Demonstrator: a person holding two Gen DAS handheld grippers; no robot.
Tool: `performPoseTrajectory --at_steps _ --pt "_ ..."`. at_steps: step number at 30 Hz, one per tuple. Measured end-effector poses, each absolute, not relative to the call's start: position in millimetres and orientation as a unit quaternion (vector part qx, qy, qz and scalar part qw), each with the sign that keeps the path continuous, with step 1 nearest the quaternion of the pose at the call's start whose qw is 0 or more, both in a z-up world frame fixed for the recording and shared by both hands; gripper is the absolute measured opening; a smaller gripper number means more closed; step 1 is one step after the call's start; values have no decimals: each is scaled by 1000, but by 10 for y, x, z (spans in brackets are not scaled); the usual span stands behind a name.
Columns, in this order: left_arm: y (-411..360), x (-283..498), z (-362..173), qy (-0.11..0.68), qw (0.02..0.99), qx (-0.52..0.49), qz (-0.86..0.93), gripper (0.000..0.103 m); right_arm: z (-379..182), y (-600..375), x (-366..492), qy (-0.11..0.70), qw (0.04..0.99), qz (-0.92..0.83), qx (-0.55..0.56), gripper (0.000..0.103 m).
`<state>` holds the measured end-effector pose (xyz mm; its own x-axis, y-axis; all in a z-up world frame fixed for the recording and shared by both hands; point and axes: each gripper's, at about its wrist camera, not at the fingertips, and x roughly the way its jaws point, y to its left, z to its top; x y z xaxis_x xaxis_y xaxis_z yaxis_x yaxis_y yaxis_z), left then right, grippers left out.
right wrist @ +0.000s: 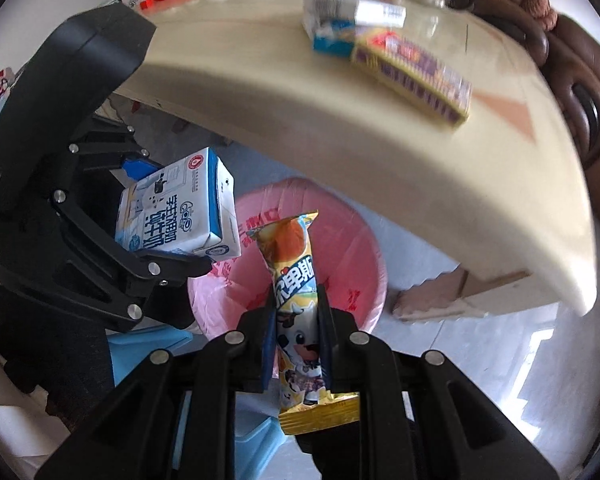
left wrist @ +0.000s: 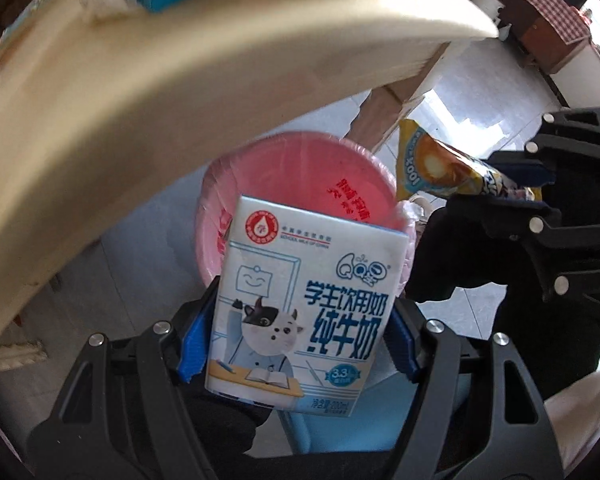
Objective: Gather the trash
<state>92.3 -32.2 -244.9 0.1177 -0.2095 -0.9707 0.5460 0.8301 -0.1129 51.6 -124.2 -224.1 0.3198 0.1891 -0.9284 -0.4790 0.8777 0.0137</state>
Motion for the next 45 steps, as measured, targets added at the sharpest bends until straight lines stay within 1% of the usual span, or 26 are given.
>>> performPoseTrajectory --at_steps 10,24,32,38,40,41,42,43,44,45 --pt "-173 1104 -3071 666 704 75 -237 70 -2790 -1347 693 578 783 198 -116 18" --pt "-188 1257 -3564 713 665 39 -220 71 -3414 -1355 863 614 753 209 -107 18" --pt "-169 1358 -3813 733 645 27 -213 70 -3603 -1278 908 635 732 223 -104 18" --pt "-183 1392 -3857 738 641 28 -210 70 -3644 -1292 942 639 729 228 -94 19" --pt "-189 1397 -3876 741 638 35 -204 71 -3640 -1294 945 635 730 231 -99 20" --pt "-196 1406 -3902 743 637 36 -203 71 -3650 -1306 942 635 730 233 -101 24" --pt "-199 1412 -3922 746 634 36 -201 71 -3652 -1301 939 635 729 233 -103 32" --pt "-199 1410 -3941 749 631 40 -198 71 -3657 -1296 932 635 729 233 -103 37" --pt "-198 1407 -3957 749 631 44 -196 71 -3649 -1293 927 634 730 234 -102 41" --pt "-204 1406 -3968 749 631 47 -195 72 -3636 -1284 920 632 731 235 -103 42"
